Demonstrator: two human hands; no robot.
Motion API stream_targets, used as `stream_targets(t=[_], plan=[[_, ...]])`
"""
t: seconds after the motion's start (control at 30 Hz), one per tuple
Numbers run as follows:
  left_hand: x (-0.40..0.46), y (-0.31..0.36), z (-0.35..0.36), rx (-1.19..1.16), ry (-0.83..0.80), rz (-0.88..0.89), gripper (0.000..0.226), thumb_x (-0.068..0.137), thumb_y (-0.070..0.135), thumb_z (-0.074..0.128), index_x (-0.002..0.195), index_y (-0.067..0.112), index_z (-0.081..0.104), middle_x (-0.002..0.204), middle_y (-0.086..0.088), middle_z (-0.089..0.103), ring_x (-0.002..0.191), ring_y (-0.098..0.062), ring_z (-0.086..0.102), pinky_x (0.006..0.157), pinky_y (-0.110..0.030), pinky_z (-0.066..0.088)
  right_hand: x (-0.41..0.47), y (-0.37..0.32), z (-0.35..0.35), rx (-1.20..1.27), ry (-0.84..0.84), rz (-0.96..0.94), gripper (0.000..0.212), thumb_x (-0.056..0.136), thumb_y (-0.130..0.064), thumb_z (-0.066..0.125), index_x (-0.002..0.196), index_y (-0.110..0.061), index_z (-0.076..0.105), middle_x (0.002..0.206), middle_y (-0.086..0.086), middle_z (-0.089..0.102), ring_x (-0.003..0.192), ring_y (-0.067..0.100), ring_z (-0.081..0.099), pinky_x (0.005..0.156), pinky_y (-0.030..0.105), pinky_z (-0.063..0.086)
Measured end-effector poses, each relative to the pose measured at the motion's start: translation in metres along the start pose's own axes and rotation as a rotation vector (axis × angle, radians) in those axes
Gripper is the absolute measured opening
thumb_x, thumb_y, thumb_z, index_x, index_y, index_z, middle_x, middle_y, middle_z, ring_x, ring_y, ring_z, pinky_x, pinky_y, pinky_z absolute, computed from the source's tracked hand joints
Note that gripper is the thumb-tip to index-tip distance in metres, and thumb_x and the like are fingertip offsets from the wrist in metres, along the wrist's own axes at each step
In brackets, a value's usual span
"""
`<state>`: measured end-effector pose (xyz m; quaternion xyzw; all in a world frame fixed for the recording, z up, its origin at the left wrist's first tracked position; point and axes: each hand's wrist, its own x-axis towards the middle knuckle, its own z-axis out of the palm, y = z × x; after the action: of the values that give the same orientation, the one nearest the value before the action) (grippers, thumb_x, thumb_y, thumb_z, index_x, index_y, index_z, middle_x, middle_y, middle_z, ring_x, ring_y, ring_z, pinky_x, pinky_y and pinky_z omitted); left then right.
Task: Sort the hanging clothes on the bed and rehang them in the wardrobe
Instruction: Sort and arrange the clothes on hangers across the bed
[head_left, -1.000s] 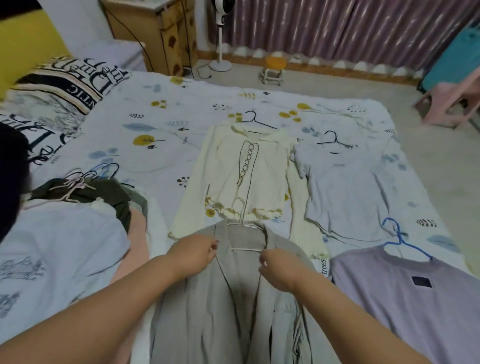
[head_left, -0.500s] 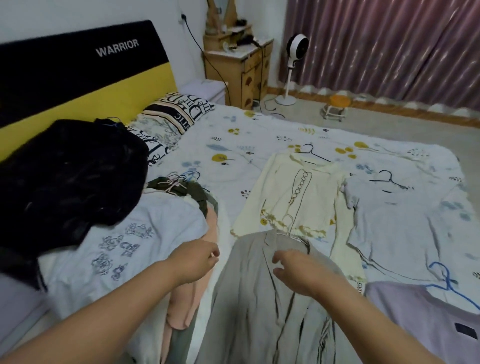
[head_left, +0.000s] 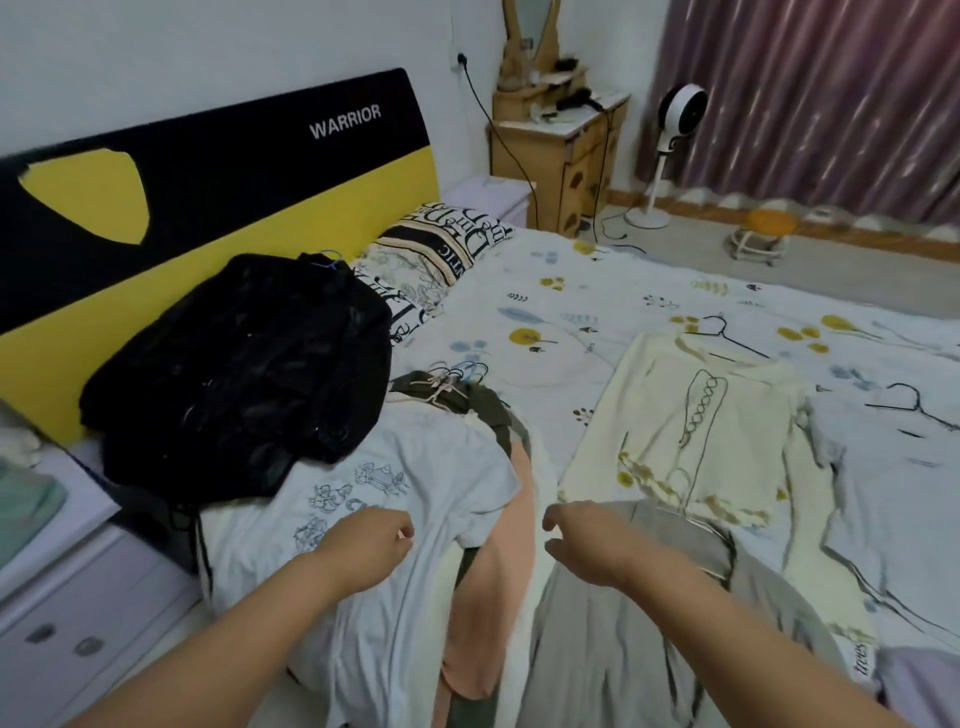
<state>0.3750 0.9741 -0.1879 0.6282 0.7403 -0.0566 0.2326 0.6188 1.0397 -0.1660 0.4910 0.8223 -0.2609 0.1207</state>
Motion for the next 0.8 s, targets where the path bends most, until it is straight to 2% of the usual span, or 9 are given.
stream_targets(t=[0.07,0.27,0.43,0.63,0.8], plan=[[0.014,-0.013,-0.006,-0.011,-0.002,-0.007,0.030,0.097,0.028,0.039,0.121,0.020,0.055,0.122,0.002,0.060,0.107,-0.016,0.056,0.082,-0.024,0.043,0.019,-0.011,0.000,0.019,0.038,0.012,0.036,0.098,-0.022,0.039,0.132,-0.013,0.045,0.135,0.010,0.050,0.122,0.025,0.047,0.094,0.030,0.039],[0.093,-0.063,-0.023,0.025,-0.023,0.037,0.031,0.098,0.026,0.038,0.124,0.020,0.052,0.126,0.000,0.057,0.115,-0.018,0.052,0.091,-0.027,0.042,0.109,-0.049,0.014,0.114,0.118,0.095,0.036,0.094,-0.012,0.038,0.128,-0.014,0.049,0.128,0.007,0.054,0.115,0.023,0.052,0.087,0.028,0.041],[0.164,-0.097,-0.009,0.071,-0.052,0.058,0.034,0.097,0.023,0.036,0.130,0.018,0.045,0.131,-0.002,0.049,0.120,-0.020,0.046,0.096,-0.032,0.040,0.182,-0.061,0.033,0.117,0.117,0.189,0.037,0.090,-0.007,0.038,0.125,-0.011,0.051,0.124,0.011,0.053,0.113,0.028,0.050,0.091,0.034,0.045],[0.241,-0.111,0.025,0.074,-0.087,0.106,0.050,0.099,0.026,0.035,0.146,0.018,0.021,0.154,-0.002,0.020,0.139,-0.021,0.023,0.110,-0.033,0.025,0.256,-0.051,0.059,0.056,0.101,0.285,0.040,0.092,-0.011,0.036,0.131,-0.010,0.040,0.128,0.013,0.045,0.117,0.031,0.042,0.094,0.036,0.039],[0.299,-0.103,0.053,0.058,-0.068,0.114,0.058,0.099,0.036,0.033,0.149,0.025,0.005,0.158,-0.005,-0.007,0.145,-0.027,-0.001,0.116,-0.041,0.009,0.313,-0.042,0.076,-0.023,0.105,0.295,0.042,0.096,-0.019,0.036,0.137,-0.013,0.029,0.139,0.012,0.034,0.128,0.029,0.033,0.103,0.037,0.032]])
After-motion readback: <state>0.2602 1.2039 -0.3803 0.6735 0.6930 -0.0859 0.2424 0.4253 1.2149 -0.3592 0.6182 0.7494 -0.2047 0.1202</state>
